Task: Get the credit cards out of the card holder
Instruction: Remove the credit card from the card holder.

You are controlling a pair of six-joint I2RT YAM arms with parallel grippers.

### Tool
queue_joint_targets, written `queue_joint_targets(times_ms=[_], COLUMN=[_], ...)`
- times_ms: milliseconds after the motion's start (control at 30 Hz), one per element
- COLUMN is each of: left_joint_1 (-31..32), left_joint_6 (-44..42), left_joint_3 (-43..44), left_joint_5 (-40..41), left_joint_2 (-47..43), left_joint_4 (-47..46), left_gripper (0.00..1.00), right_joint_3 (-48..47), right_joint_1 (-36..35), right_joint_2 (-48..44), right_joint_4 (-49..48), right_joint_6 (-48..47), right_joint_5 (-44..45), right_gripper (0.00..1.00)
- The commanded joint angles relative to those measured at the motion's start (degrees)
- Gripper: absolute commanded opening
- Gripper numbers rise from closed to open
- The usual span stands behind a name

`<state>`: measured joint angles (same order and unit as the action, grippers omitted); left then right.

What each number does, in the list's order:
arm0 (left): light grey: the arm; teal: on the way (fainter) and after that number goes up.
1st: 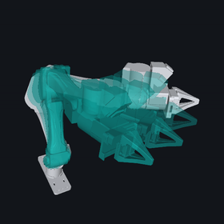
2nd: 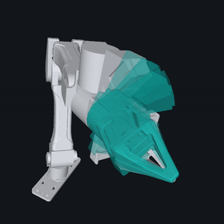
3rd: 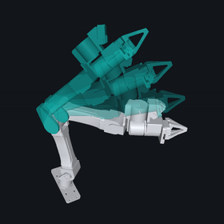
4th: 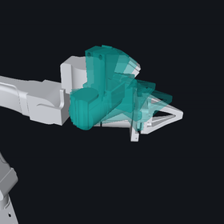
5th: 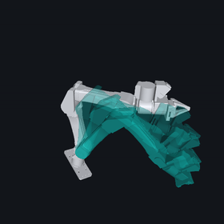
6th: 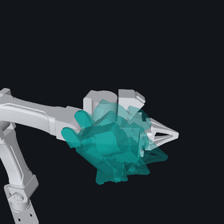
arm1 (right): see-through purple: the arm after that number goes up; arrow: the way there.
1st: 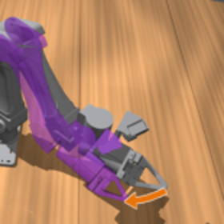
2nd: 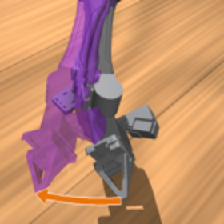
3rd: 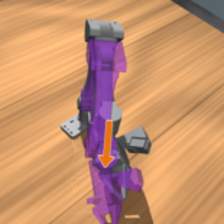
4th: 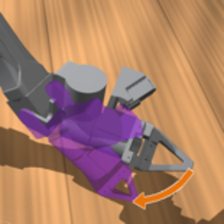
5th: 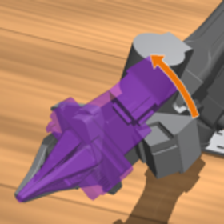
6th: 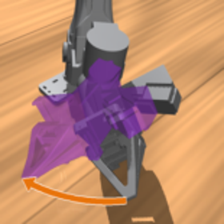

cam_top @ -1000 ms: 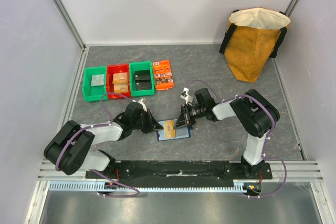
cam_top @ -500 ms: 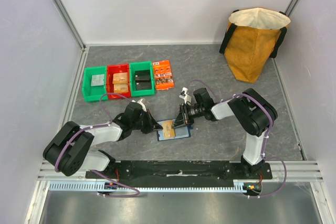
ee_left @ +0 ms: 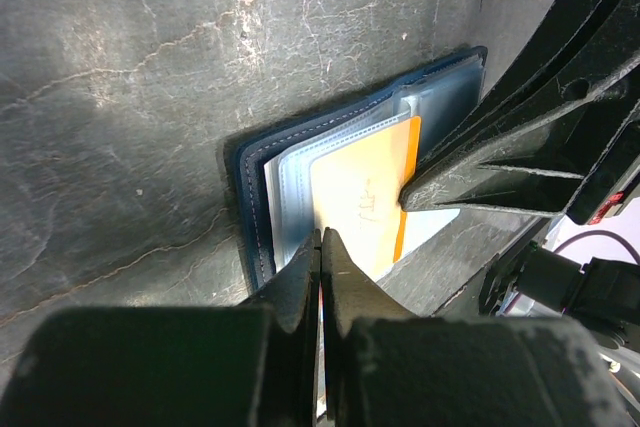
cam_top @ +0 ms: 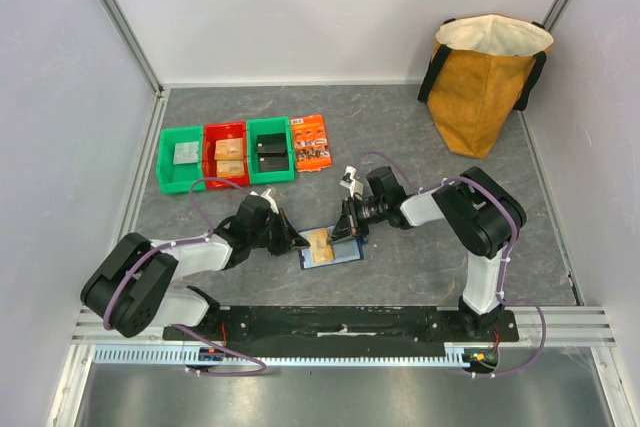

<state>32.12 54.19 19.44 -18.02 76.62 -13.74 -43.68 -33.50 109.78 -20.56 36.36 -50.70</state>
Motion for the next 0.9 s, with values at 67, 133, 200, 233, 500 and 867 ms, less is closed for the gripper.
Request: queue_joint_targets(times_ms=[67,133,200,233,500,867], left_joint_1=[-0.04,-0.04,0.05,0.05,-0.04,0.05], left_joint_6=[-2.07,-2.08,-2.08,-2.08,-2.51,-2.69], left_joint_3=[-1.86,-1.86,-1.95,-1.95,-1.78,-1.78], left_joint_5=[3.17,3.08,3.17,3.08,2.82,2.55], left_joint_2=[0.11,0.11,0.11,0.11,0.02,-0.24], left_joint_4=[5.21,5.21,5.21,5.21,5.39,5.48], left_gripper=[0.02,0.02,0.02,0.02,0.02,0.02], right_joint_3=[-1.06,-1.06,-1.14,-1.23,-2.02,-4.65], right_joint_1=[1.68,1.94,1.94,1.94,1.94,0.27], right_joint_2=[-1.93,-2.20,-2.29,-2.37,-2.02,0.70], right_joint_4=[6.14,6.41,6.67,6.93,7.20,8.25], right_joint_6=[-5.42,-5.60,-5.42,-5.42,-5.33,-5.86], right_joint_5=[1.57,1.74,1.92,2.18,1.83,2.62], right_gripper=[0.00,0.00,0.00,0.00,0.23,0.32])
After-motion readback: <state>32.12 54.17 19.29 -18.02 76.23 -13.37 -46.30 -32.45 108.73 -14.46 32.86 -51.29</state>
